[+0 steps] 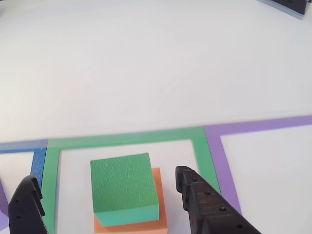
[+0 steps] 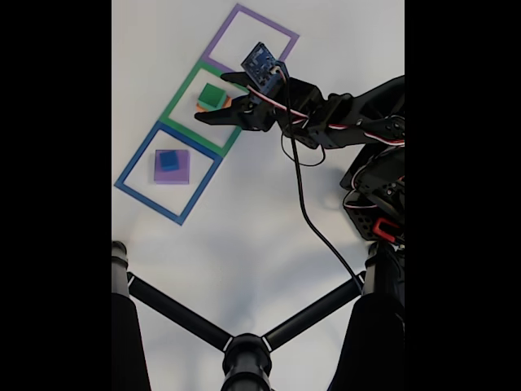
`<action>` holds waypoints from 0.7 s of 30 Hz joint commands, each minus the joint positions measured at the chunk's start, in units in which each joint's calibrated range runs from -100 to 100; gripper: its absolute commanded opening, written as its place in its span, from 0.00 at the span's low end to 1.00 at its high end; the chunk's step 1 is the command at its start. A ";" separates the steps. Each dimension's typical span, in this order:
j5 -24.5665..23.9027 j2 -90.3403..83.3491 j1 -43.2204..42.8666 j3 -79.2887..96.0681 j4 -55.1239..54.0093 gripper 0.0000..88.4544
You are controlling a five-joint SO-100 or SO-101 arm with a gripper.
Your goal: Tower of hanoi
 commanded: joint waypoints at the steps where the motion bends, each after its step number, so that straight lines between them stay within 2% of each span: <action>1: 0.20 1.38 -1.05 -2.51 -1.71 0.36; 21: 0.20 6.99 -2.20 -4.51 -4.87 0.32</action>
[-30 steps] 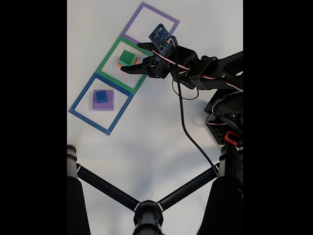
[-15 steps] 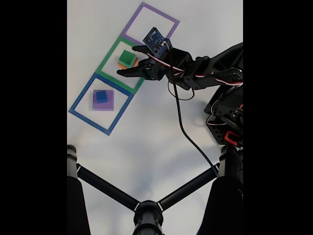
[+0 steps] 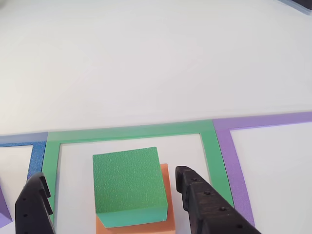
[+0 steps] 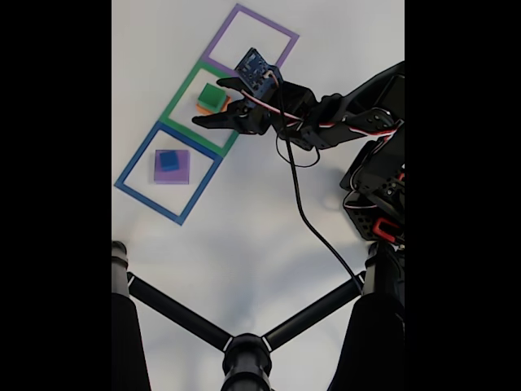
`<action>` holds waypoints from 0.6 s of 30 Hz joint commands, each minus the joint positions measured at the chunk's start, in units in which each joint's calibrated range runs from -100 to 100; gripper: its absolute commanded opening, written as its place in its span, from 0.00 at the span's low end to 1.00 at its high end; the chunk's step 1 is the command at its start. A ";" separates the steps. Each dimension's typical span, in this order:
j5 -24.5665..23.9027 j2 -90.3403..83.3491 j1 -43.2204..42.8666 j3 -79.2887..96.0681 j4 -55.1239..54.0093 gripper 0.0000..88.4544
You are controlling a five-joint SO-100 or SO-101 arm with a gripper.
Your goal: Tower of hanoi
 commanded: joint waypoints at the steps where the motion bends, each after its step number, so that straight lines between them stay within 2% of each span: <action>1: 0.20 -0.07 -1.20 -1.84 -1.31 0.32; 18: 0.20 2.42 -2.50 -4.11 -1.31 0.23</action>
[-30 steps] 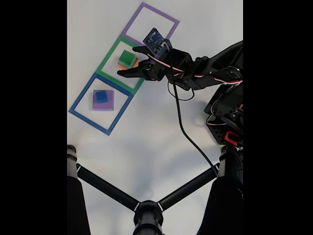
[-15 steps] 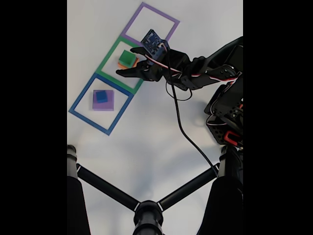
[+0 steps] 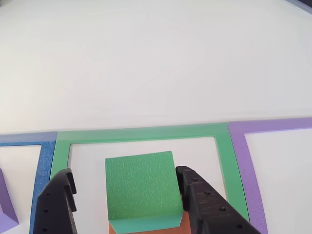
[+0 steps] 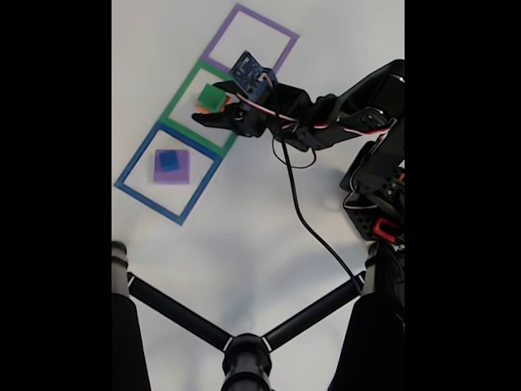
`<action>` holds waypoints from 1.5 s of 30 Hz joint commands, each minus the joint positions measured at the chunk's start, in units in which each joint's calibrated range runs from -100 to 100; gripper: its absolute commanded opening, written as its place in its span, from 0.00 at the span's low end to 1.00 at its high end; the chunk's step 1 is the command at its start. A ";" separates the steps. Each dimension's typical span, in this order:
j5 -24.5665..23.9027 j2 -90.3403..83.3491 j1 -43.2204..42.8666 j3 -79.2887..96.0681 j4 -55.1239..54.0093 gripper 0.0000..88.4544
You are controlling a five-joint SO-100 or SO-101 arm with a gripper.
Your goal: Tower of hanoi
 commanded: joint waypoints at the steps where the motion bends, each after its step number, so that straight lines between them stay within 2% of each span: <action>1: 0.20 0.06 -0.85 -2.23 -1.31 0.22; 21: 0.20 0.86 -1.30 -3.32 -0.74 0.11; 29: 0.20 -4.67 -1.00 -3.50 5.25 0.09; 32: 0.20 -10.76 -0.77 -5.32 13.50 0.09; 36: 0.20 -20.45 -0.69 -11.13 30.58 0.09; 45: 0.20 -31.43 1.44 -41.21 78.74 0.09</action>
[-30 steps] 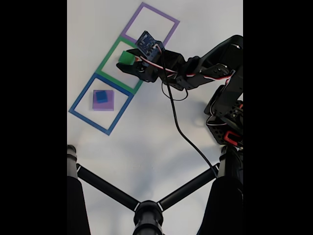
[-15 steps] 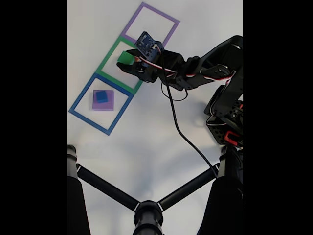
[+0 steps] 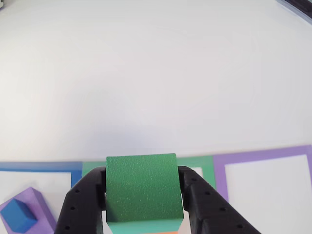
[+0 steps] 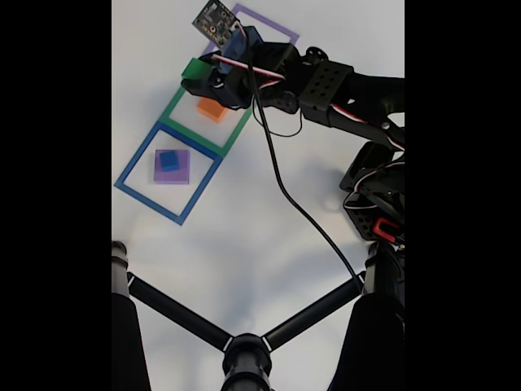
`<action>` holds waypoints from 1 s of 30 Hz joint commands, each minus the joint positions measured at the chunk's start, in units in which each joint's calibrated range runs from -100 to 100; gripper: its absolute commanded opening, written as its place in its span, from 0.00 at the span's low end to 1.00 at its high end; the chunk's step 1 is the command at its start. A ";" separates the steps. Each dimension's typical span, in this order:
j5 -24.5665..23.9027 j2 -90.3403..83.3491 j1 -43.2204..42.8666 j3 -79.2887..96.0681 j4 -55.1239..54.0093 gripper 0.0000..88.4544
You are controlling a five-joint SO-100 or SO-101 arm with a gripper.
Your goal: Tower of hanoi
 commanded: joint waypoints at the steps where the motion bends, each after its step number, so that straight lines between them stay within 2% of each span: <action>1: 0.00 -4.82 2.38 -18.54 24.00 0.09; 5: 0.00 -2.73 4.60 -38.07 44.96 0.09; 9: 0.00 1.11 7.49 -54.70 60.91 0.09; 14: 0.00 2.56 11.23 -58.61 65.36 0.09; 20: 0.00 2.48 16.41 -43.89 54.11 0.10; 30: 0.00 4.32 21.67 -12.72 13.23 0.10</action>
